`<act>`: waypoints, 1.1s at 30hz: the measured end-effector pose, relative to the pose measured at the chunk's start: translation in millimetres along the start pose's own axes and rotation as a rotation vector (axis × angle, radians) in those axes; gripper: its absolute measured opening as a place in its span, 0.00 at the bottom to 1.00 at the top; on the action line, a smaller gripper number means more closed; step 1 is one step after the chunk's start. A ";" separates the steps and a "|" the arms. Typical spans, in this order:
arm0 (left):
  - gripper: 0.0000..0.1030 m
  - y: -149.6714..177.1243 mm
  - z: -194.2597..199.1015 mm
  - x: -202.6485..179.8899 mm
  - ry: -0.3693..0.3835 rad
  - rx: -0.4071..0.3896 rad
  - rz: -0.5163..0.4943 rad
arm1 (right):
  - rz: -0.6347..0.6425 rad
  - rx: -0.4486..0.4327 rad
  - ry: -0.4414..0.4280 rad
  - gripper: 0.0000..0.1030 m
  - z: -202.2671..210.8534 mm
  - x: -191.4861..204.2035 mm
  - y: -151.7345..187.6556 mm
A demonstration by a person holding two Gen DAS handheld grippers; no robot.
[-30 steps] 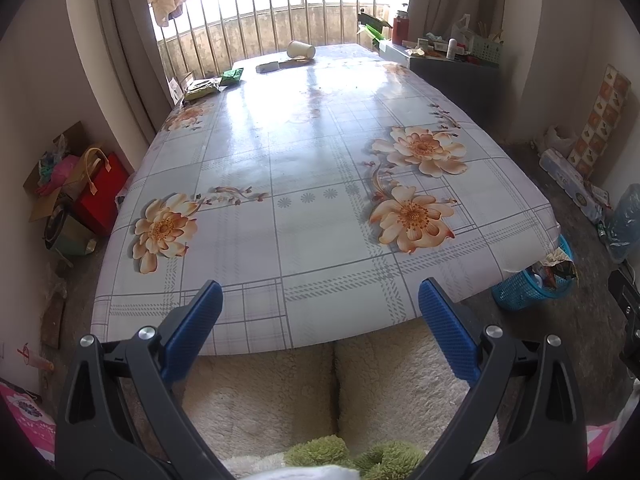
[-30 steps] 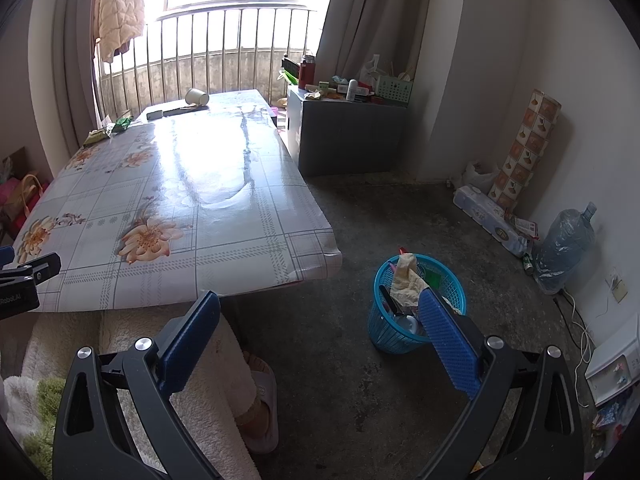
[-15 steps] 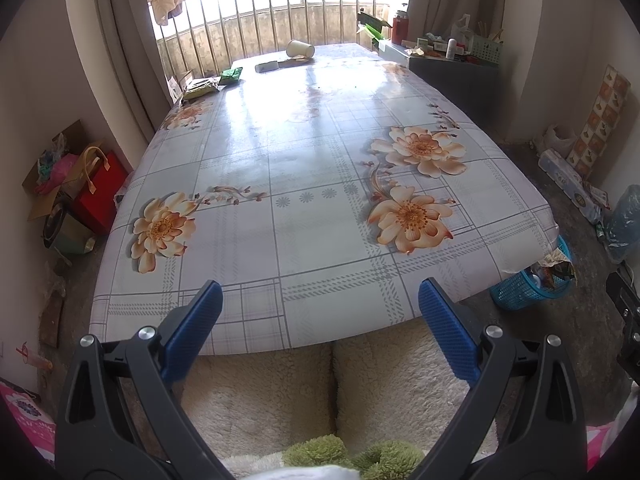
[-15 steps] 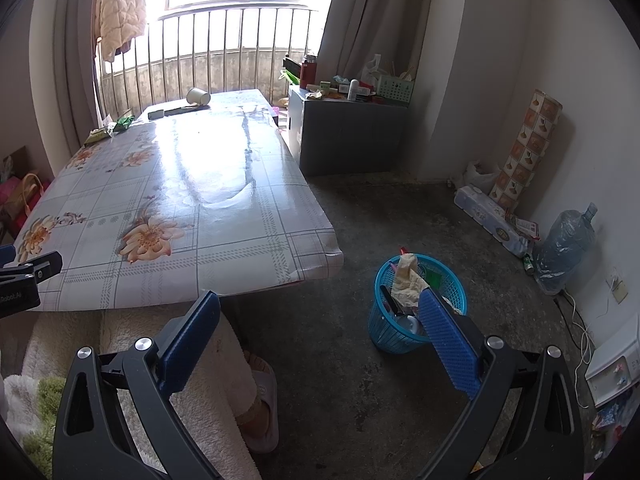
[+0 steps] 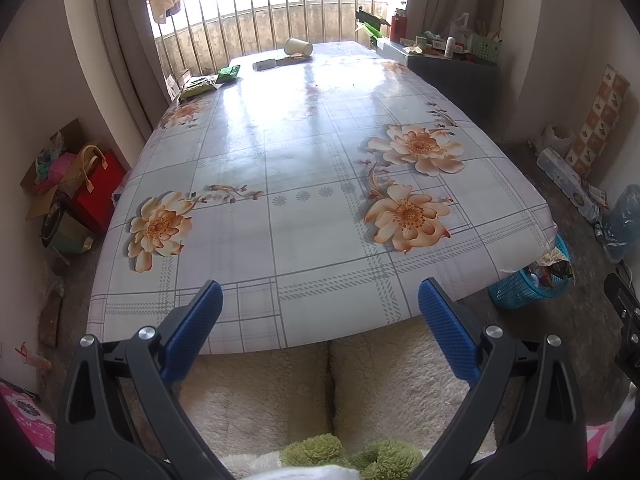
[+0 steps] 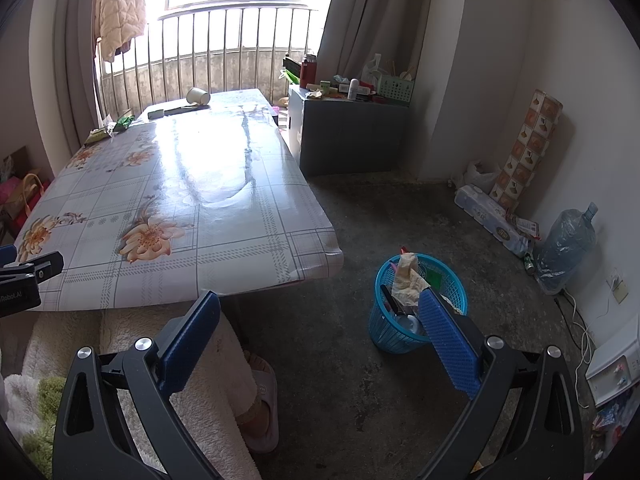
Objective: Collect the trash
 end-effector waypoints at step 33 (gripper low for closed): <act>0.92 1.3 -1.8 0.4 0.006 0.006 -0.001 | 0.002 0.001 -0.003 0.94 -0.2 -2.5 -1.2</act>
Point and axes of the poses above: each gripper's, at about its wrist camera, not at the fingertips, and z roughly against the way its jaws point, x to its left, y to its underside, the point moved 2 cm from there along -z, roughly the way its jaws point, and after that the axes turned 12 degrees about -z, right-handed, at the moved point
